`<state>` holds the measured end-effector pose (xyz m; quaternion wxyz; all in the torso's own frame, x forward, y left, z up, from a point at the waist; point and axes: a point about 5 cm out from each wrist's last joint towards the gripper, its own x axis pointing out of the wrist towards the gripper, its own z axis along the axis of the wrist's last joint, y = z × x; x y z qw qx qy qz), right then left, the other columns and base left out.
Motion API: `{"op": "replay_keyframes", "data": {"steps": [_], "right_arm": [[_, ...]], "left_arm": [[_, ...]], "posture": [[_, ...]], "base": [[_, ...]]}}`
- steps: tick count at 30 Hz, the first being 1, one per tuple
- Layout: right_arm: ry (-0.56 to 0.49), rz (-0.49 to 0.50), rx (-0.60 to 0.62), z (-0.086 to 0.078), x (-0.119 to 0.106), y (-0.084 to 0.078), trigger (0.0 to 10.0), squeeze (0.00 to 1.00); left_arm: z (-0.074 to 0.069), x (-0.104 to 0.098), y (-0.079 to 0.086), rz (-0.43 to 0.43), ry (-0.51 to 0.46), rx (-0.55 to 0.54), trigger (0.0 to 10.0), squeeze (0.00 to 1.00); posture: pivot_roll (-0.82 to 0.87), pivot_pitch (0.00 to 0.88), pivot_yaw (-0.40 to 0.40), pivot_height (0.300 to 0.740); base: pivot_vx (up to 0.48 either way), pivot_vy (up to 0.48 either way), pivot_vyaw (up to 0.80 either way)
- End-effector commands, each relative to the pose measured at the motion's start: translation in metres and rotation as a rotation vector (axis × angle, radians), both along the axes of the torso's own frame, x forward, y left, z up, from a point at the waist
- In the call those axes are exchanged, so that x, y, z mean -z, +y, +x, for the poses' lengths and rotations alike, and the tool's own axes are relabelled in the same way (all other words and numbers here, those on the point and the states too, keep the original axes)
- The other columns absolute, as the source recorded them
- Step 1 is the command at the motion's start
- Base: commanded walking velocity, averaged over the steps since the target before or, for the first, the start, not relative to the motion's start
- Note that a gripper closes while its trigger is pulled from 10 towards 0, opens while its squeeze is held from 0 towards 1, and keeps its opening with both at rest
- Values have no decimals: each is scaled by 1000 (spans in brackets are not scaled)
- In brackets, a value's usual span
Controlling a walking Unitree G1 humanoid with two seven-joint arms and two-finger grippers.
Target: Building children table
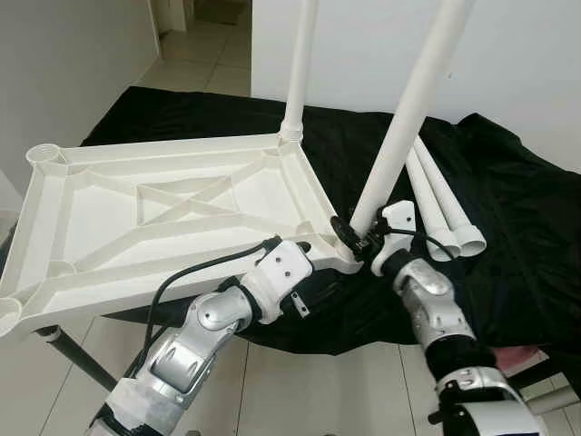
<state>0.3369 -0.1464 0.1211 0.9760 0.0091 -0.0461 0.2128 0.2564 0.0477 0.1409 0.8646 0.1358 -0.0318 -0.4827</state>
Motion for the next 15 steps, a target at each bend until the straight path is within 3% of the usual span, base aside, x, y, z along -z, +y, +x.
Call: {"op": "replay_keyframes", "data": {"steps": [1, 2, 3, 7, 9, 15], "right_arm": [[81, 23, 146, -2, 13, -11, 10000, 0], [81, 23, 146, -2, 13, -11, 10000, 0], [107, 52, 257, -3, 15, -10, 10000, 0], [114, 70, 310, -5, 15, -8, 10000, 0], [135, 133, 462, -10, 16, -3, 10000, 0], [155, 169, 578, -14, 15, 3, 10000, 0]], "left_arm": [[0, 1, -2, 15, -6, 6, 10000, 0], [0, 1, -2, 15, -6, 6, 10000, 0], [0, 1, -2, 15, -19, -7, 10000, 0], [0, 1, -2, 15, -20, -11, 10000, 0], [0, 2, -1, 16, -21, -21, 10000, 0], [0, 2, 0, 14, -21, -37, 10000, 0]], "posture": [[21, 0, -70, 740], [21, 0, -70, 740], [20, 0, -71, 740], [20, 0, -73, 740], [24, 0, -77, 740], [28, 0, -80, 740]], "base": [[0, 0, 0], [0, 0, 0], [0, 0, 0], [0, 0, 0], [0, 0, 0], [0, 0, 0]]}}
